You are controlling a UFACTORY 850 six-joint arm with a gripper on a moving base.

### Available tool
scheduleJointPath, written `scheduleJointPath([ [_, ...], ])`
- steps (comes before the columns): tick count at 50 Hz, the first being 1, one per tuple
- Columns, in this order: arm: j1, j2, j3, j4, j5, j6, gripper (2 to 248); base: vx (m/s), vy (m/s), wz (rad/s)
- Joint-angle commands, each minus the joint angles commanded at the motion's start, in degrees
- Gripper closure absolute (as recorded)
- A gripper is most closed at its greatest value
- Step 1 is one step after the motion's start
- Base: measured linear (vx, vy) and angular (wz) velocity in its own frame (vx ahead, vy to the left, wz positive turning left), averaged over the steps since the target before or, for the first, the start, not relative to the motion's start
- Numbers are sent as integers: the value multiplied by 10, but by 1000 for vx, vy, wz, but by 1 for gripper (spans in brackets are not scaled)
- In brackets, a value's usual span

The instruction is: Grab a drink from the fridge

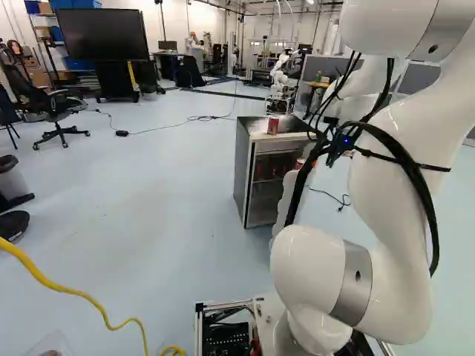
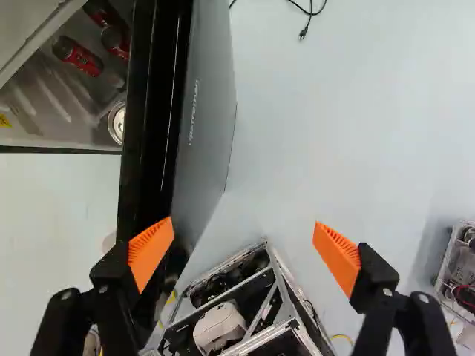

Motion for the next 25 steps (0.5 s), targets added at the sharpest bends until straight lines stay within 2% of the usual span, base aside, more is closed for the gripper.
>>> scheduleJointPath([
  [25,33,10,13,0,0,0,3,0,0,0],
])
